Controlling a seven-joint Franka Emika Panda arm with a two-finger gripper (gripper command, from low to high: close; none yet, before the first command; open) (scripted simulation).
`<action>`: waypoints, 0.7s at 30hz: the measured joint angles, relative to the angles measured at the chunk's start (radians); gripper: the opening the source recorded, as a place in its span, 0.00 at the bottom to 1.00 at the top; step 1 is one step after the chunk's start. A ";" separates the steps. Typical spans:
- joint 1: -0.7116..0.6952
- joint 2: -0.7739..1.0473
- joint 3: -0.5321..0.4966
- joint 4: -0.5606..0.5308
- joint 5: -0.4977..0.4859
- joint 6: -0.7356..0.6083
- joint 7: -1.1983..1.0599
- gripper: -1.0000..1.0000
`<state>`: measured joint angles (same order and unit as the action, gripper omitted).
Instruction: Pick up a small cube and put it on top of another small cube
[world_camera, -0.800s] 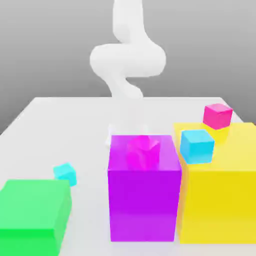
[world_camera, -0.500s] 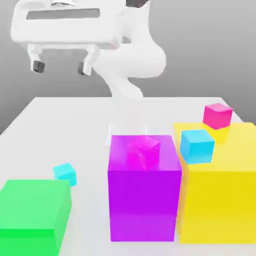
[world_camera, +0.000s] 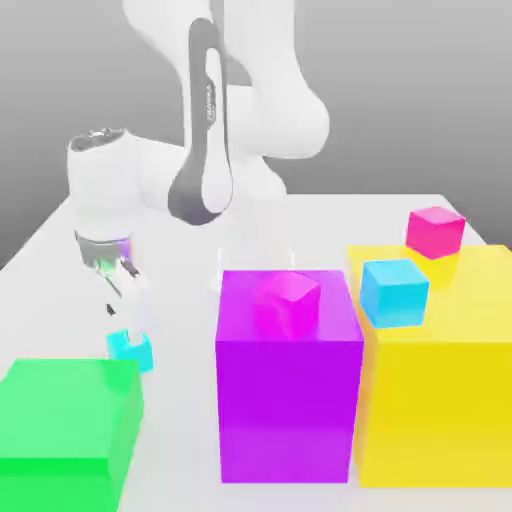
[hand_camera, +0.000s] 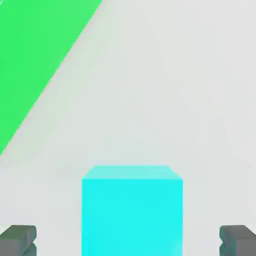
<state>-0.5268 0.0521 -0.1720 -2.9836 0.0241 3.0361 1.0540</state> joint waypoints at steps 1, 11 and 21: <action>-0.041 0.036 0.047 0.006 0.028 0.030 -0.020 0.50; -0.159 0.143 0.165 0.022 0.044 0.121 -0.034 0.00; -0.104 -0.176 0.106 -0.008 -0.057 -0.168 0.035 0.00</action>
<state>-0.6304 -0.1239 -0.0659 -2.9915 -0.0331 2.8684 1.0893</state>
